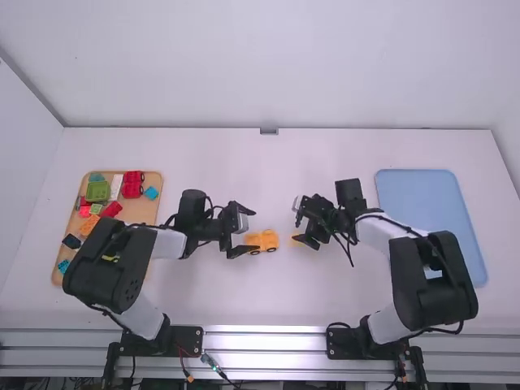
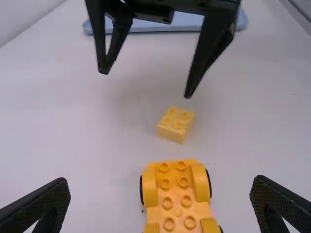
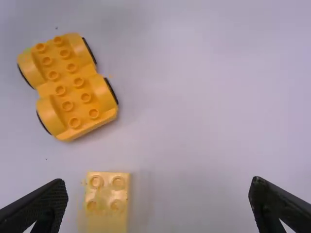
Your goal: Assemble lego blocks to make yellow taxi
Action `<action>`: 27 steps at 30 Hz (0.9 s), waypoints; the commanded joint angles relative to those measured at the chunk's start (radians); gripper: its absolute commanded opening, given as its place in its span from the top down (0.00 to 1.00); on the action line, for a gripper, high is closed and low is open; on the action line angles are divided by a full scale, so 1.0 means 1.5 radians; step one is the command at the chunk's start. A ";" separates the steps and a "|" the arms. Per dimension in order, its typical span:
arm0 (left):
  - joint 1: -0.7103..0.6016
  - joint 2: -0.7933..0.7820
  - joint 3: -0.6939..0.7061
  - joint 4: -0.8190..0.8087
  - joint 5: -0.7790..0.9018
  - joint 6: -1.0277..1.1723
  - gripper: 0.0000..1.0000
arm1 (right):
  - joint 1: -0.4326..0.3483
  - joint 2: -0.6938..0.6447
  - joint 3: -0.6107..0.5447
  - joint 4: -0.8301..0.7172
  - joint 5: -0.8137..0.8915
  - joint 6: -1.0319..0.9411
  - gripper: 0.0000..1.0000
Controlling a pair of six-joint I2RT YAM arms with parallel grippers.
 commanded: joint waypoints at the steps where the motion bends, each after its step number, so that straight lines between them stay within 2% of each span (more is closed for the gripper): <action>1: 0.002 0.004 -0.021 0.028 -0.041 -0.094 0.01 | -0.001 0.003 -0.046 0.044 -0.070 0.003 0.01; 5: 0.002 0.005 -0.018 0.019 -0.048 -0.103 0.01 | -0.001 0.004 -0.103 0.139 -0.092 0.013 0.01; 10: 0.002 0.021 0.009 -0.008 -0.049 -0.104 0.01 | -0.009 0.036 -0.138 0.242 -0.101 0.060 0.01; 16: -0.016 0.070 0.039 -0.001 -0.044 -0.105 0.01 | -0.061 0.138 -0.141 0.329 -0.200 0.055 0.00; 19: -0.023 0.074 0.044 -0.001 -0.044 -0.110 0.01 | -0.088 0.170 -0.141 0.356 -0.222 0.055 0.05; 24: -0.019 0.074 0.046 -0.001 -0.044 -0.114 0.01 | -0.103 0.210 -0.136 0.366 -0.235 0.033 0.25; 27: -0.020 0.074 0.045 -0.003 -0.045 -0.113 0.01 | -0.104 0.230 -0.125 0.363 -0.252 0.032 0.28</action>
